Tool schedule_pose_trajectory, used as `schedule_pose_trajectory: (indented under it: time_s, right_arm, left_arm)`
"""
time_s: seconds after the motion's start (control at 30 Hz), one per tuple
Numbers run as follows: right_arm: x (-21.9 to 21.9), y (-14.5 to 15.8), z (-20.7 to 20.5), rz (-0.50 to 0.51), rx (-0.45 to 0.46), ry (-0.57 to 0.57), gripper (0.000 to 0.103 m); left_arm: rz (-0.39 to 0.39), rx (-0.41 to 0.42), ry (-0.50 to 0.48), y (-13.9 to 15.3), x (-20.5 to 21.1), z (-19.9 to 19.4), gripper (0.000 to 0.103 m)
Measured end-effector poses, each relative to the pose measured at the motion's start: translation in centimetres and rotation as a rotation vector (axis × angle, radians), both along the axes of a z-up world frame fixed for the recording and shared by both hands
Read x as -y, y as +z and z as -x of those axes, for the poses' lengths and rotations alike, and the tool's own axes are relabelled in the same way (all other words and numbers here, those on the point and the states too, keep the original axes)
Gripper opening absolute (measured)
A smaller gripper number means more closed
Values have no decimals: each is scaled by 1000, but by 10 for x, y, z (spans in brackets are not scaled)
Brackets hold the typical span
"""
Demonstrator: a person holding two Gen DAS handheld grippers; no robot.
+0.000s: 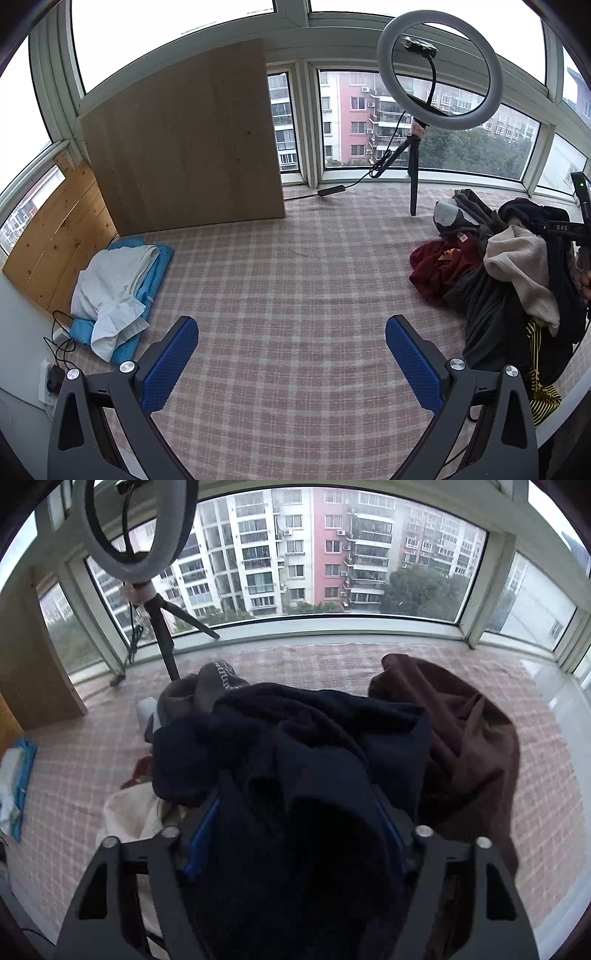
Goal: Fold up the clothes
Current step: 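Grasp the navy sweatshirt on top of the pile with the right gripper, then lift the navy sweatshirt with the right gripper and drop it on the blanket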
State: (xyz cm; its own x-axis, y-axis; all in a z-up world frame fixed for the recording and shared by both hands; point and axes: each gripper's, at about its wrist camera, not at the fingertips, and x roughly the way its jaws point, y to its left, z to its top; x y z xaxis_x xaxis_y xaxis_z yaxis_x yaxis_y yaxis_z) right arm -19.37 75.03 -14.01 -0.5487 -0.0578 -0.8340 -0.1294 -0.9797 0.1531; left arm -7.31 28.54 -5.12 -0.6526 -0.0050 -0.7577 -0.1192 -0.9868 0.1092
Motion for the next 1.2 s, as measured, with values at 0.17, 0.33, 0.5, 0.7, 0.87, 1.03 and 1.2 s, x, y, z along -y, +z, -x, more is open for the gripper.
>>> schedule_pose_trajectory:
  time_s: [0.17,0.33,0.5,0.7,0.87,1.03,1.2]
  right_arm:
    - [-38,25,-20,164,-114,-94,15]
    - [-57,110,-62,219,-335,-168,13]
    - [-35,235,-110,157,-588,-145,13]
    - [64,346,-157,89,-781,-1,13]
    - [175,392,-166,128,-811,215,13]
    - [293,358,-126,166,-648,378,15]
    - [392,213,-34,26,-180,405,51]
  left_arm:
    - [17,25,36,-4,17,4,102]
    - [10,30,23,-3,27,11,102]
    - [-13,7,-48,3,28,15,102]
    - [-43,-45,-101,19,59,12,102]
    - [-69,-85,-84,33,115,7,102]
    - [-61,-111,-41,36,178,1,102]
    - [-32,-85,-6,20,231,-2,102]
